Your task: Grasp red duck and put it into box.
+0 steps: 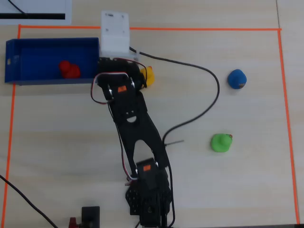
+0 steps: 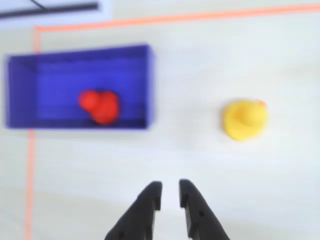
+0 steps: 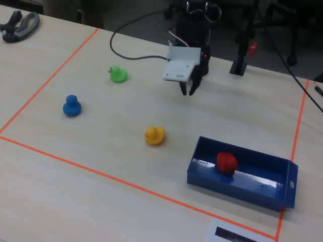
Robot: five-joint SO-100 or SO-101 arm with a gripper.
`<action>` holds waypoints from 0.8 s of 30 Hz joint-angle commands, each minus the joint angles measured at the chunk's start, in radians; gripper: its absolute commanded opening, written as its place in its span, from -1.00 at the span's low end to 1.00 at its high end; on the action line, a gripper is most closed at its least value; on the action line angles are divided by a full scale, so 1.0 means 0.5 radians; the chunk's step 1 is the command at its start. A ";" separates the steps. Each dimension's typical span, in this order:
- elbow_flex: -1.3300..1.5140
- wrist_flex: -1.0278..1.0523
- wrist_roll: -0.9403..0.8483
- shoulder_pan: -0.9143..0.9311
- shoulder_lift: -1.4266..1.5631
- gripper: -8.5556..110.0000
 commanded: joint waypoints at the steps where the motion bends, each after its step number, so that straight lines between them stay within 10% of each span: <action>1: 0.457 -0.123 -0.233 0.083 0.807 -0.85; 24: 3.188 -0.457 -0.724 0.301 2.565 -0.85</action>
